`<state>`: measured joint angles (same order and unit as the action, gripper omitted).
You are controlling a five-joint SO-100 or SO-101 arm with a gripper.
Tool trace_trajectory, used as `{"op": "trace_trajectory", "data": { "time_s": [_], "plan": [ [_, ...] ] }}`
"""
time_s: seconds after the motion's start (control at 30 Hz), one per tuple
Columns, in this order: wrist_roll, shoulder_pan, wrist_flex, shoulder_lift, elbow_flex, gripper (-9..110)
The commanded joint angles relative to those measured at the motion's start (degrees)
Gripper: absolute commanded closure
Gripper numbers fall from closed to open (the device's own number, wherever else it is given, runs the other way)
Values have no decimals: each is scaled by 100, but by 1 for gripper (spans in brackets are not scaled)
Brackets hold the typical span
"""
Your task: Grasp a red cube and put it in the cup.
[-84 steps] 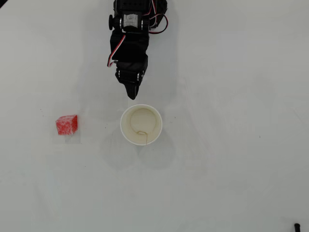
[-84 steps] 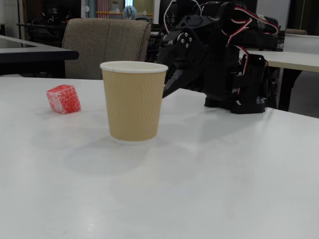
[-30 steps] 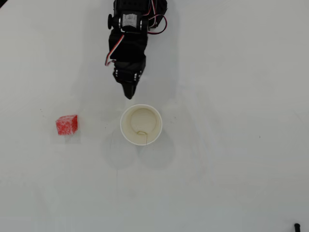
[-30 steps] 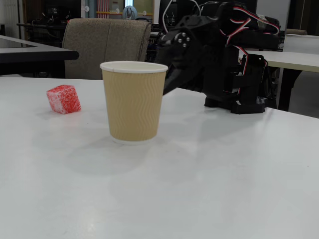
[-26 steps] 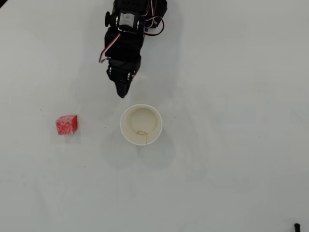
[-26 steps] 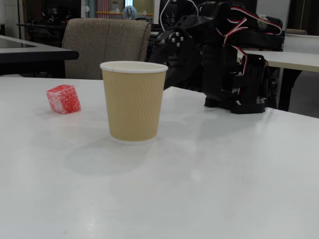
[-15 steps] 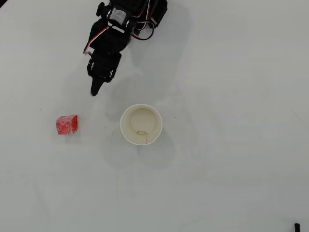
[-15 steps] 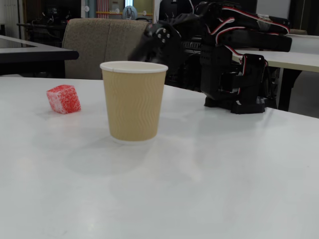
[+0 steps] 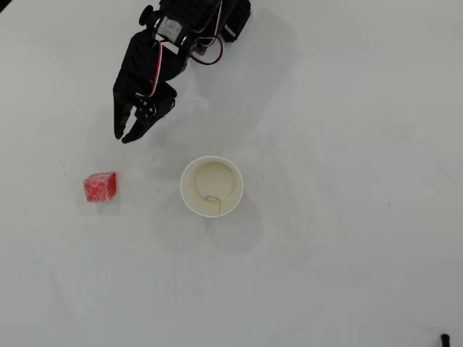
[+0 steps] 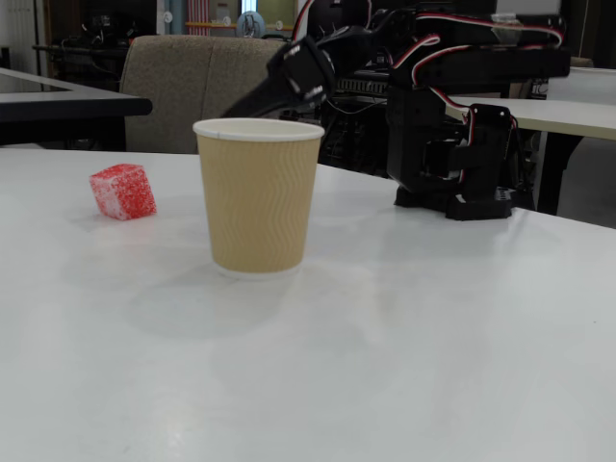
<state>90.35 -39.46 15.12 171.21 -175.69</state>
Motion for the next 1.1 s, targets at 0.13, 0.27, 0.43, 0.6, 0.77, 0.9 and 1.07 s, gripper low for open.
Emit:
{"op": "trace_trajectory", "data": {
  "time_s": [0.13, 0.27, 0.43, 0.6, 0.77, 0.9, 1.07],
  "plan": [
    [1222, -62, -299, -1503, 923, 101],
    [1230, -26, -738, -2224, 1292, 101],
    [1230, 18, -1020, -2821, 1670, 101],
    [1222, 53, -1020, -3498, 2268, 101],
    [1230, 79, -1055, -4324, 2979, 100],
    [1230, 62, -1274, -5098, 3533, 96],
    [1230, 18, -1283, -5854, 4148, 86]
  ]
}}
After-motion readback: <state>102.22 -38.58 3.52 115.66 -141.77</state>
